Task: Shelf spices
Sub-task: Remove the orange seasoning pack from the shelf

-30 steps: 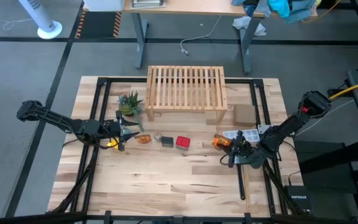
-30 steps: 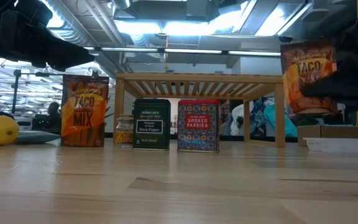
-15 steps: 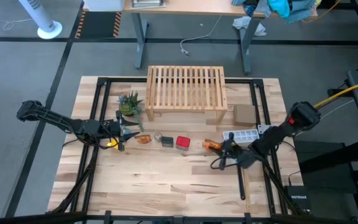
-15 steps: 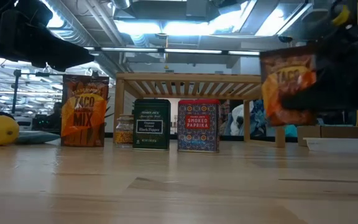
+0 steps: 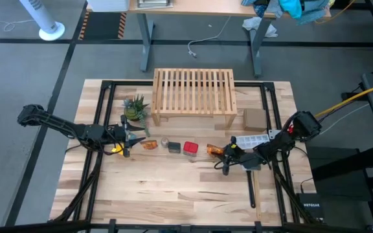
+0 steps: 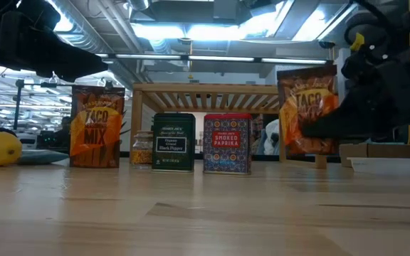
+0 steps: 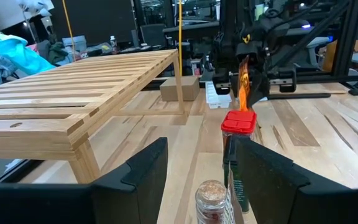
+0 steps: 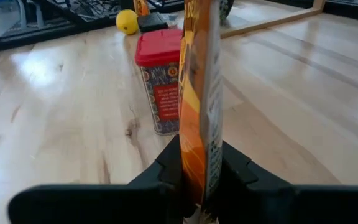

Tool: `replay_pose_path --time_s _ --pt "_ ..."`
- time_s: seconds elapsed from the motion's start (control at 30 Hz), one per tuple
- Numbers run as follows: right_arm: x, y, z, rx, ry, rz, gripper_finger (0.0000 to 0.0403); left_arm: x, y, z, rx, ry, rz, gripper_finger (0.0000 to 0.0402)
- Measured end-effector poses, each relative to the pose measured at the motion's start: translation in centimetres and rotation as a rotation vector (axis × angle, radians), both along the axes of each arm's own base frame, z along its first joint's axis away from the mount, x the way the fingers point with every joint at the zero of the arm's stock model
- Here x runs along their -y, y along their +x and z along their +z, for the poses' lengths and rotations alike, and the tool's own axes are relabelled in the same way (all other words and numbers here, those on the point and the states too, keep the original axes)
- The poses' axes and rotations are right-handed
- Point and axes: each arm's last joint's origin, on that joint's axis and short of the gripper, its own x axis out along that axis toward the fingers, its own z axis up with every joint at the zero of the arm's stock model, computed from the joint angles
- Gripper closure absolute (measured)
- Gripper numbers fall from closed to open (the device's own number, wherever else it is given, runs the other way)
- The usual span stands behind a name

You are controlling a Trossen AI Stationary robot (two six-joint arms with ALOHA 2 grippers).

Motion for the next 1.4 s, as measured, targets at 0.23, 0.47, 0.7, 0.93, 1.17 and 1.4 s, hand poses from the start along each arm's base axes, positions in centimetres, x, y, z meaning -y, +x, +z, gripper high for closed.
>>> replay_pose_path --time_s 0.23,0.47,0.7,0.93,1.17,1.4 --pt "-0.6 1.0 -0.8 -0.023 -0.021 0.002 0.0346 0.0 0.0 0.0 0.000 0.000 0.000 0.0219" --pt "-1.0 1.8 -1.9 -0.058 -0.050 0.005 0.0350 0.0 0.0 0.0 0.001 -0.001 0.000 0.0219" --pt "-1.1 1.9 -2.0 -0.057 -0.054 -0.003 0.0330 0.0 0.0 0.0 0.000 0.000 0.000 0.0219" --pt "-1.1 1.9 -2.0 -0.059 -0.055 -0.005 0.0324 0.0 0.0 0.0 0.001 -0.001 0.000 0.0219" --pt "-1.4 2.5 -1.8 -0.044 -0.049 -0.003 0.0323 0.0 0.0 0.0 0.001 -0.001 0.000 0.0219" --pt "-1.5 2.7 -1.7 -0.045 -0.063 0.015 0.0322 0.0 0.0 0.0 0.002 -0.008 0.000 0.0219"
